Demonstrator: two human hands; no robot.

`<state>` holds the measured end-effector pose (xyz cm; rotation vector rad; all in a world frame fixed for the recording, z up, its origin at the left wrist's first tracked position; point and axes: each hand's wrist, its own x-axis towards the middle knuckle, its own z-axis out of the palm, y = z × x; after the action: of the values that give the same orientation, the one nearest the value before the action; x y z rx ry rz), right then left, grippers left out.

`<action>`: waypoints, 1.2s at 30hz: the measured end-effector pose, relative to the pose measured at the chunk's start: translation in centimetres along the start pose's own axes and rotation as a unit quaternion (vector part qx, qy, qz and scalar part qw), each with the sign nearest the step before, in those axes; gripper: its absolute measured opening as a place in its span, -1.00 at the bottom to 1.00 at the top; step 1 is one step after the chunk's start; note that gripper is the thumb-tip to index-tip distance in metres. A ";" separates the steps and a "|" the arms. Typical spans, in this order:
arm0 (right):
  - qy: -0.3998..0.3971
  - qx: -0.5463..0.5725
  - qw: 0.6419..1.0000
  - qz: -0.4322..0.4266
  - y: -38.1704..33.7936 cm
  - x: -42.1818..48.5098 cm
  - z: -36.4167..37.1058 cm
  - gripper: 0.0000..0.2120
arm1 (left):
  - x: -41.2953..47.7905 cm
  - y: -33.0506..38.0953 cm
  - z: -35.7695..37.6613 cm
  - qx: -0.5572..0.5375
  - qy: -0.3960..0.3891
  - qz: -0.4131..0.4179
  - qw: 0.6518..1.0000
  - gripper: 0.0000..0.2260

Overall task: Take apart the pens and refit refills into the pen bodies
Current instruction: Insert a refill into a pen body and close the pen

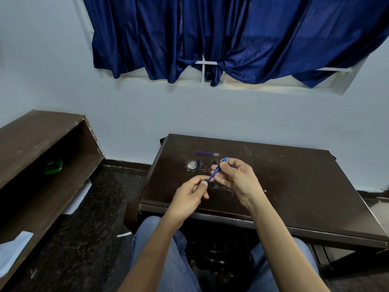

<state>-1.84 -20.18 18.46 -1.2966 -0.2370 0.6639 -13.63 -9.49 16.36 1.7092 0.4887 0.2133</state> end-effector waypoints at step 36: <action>-0.039 -0.009 0.999 -0.004 1.2 -1.2 -0.3 -0.93 | -0.1 0.9 -0.5 0.093 0.061 -0.010 0.994 -0.82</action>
<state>-3.03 -20.98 17.44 -1.2885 -0.3123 0.7065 -13.75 -9.25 17.35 1.8800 0.6321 0.2654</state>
